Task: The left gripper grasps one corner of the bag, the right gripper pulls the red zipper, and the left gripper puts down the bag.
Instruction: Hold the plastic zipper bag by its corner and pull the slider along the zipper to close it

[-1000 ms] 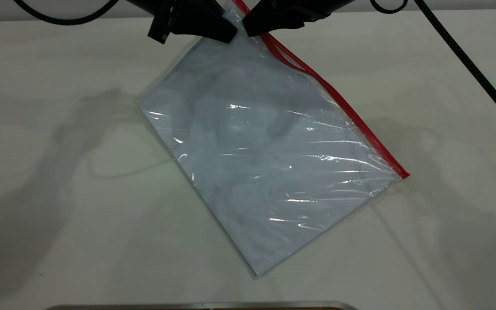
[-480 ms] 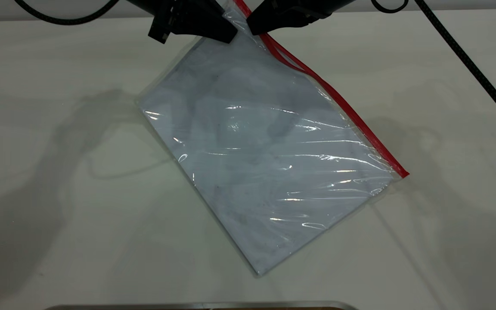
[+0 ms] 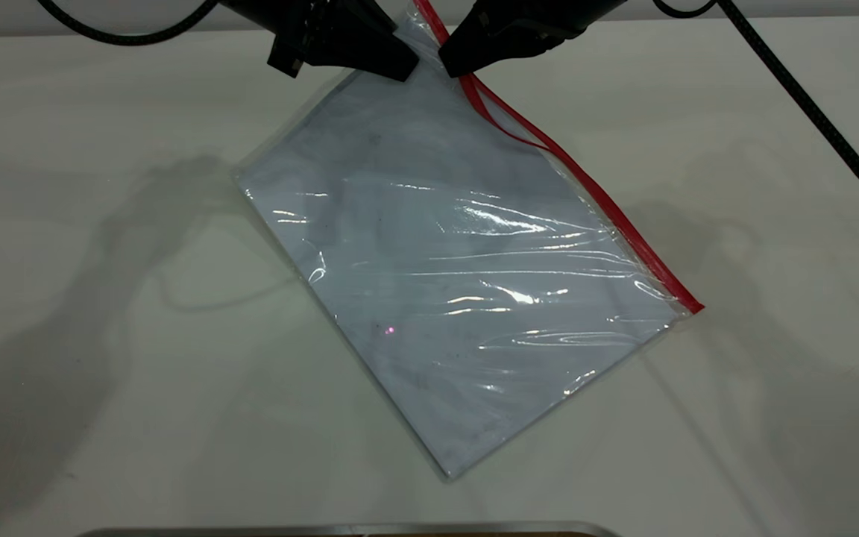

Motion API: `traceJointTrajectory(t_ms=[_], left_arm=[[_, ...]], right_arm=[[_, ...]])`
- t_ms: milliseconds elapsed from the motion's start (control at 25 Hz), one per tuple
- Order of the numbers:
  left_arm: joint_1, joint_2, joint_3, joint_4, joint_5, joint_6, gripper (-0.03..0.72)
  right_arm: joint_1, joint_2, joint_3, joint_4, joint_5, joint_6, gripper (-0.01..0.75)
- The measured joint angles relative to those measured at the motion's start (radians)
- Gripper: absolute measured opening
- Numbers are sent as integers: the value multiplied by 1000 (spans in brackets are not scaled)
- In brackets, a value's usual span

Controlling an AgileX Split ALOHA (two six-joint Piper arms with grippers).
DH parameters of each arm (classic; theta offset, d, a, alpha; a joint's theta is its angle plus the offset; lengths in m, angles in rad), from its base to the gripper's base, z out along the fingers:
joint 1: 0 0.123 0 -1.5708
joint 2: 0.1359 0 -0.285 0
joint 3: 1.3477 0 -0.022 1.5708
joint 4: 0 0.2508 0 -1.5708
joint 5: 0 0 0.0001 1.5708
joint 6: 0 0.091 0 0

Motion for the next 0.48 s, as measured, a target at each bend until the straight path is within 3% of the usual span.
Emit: traceJointTrajectory(t_ms=[480], left_arm=[[5,1,1,-6,5,-49,53]], right_arm=[[0,0,-1,-10,-8,15,45]])
